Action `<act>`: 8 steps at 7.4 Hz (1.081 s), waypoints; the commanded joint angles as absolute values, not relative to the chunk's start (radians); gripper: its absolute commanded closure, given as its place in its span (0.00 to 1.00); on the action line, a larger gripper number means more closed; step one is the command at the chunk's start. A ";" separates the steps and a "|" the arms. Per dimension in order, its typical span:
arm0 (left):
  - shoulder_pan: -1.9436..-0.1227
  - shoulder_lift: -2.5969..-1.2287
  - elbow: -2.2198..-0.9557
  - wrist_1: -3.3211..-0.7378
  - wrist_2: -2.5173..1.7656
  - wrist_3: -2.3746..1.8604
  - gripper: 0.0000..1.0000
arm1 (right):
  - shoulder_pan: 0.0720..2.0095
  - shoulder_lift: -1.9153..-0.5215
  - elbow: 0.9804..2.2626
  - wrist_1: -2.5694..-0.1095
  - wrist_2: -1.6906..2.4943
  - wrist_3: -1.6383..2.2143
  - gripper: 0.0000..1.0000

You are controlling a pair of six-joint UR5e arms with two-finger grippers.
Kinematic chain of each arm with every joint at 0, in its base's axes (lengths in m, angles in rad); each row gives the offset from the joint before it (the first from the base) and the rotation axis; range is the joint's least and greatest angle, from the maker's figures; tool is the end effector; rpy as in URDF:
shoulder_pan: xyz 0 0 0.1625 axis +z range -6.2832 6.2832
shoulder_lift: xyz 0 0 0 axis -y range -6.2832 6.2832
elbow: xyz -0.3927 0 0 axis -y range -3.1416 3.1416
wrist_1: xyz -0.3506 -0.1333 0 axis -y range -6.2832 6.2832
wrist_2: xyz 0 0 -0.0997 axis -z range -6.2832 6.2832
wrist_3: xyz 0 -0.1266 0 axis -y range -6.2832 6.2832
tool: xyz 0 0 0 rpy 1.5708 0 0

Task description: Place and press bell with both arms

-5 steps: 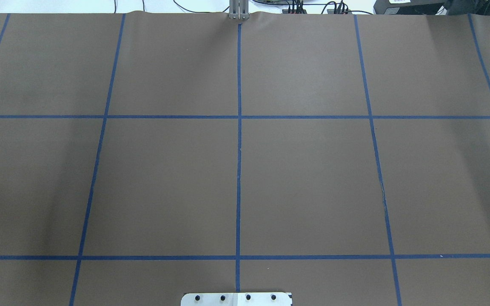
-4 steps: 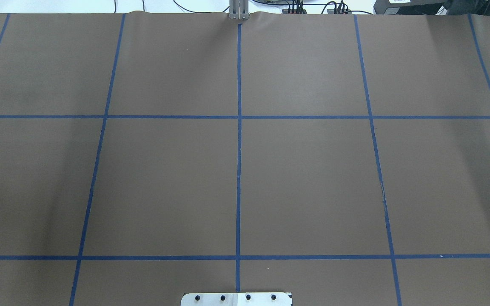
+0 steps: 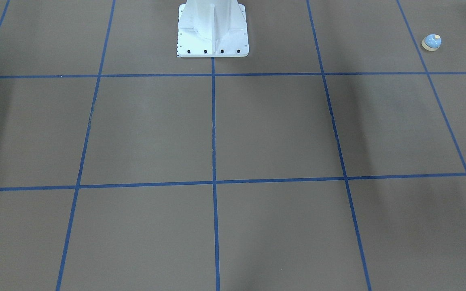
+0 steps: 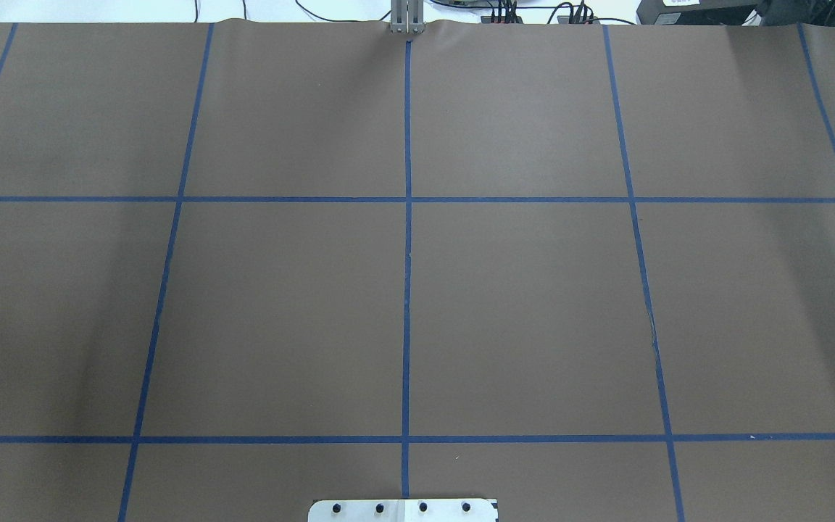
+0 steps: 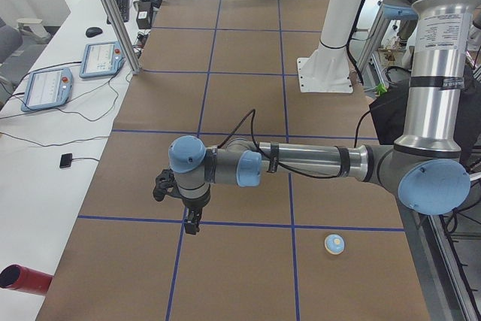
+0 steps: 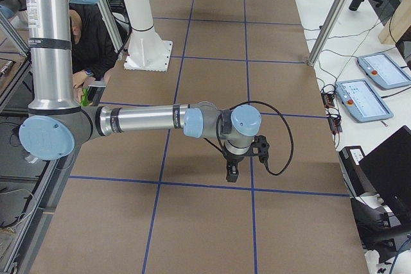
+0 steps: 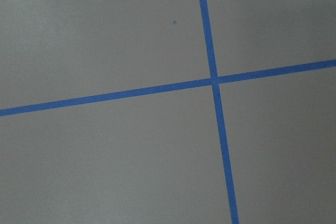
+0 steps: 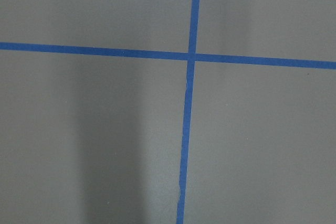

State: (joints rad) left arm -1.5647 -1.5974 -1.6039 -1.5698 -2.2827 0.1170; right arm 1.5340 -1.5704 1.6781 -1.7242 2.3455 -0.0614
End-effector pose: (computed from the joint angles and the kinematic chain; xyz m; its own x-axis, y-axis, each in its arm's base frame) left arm -0.0478 -0.4659 0.6240 0.7510 0.1592 -0.6408 -0.0944 0.9864 0.1344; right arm 0.0284 -0.4455 0.6124 0.7117 -0.0556 0.7003 0.0806 0.9967 -0.0027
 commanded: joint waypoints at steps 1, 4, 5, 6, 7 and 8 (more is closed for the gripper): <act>-1.557 -1.612 -1.733 -1.399 -2.235 0.117 0.00 | 1.534 -1.563 1.678 -1.724 2.345 -0.061 0.00; -1.496 -1.660 -2.055 -1.044 -2.045 0.047 0.00 | 1.534 -1.560 1.677 -1.723 2.341 -0.061 0.00; -1.442 -1.660 -2.133 -0.984 -1.984 -0.054 0.00 | 1.534 -1.557 1.680 -1.724 2.341 -0.061 0.00; -1.351 -1.658 -2.213 -0.921 -1.929 -0.218 0.00 | 1.534 -1.557 1.683 -1.724 2.341 -0.061 0.00; -1.259 -1.657 -2.273 -0.885 -1.921 -0.388 0.00 | 1.534 -1.559 1.684 -1.724 2.341 -0.061 0.00; -1.199 -1.652 -2.308 -0.881 -1.914 -0.537 0.00 | 1.534 -1.559 1.684 -1.724 2.341 -0.061 0.00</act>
State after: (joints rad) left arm -1.2903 -1.6562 -2.2455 -0.9083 -1.9324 -0.3387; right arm 1.5340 -1.5581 1.6832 -1.7241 2.3409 -0.0614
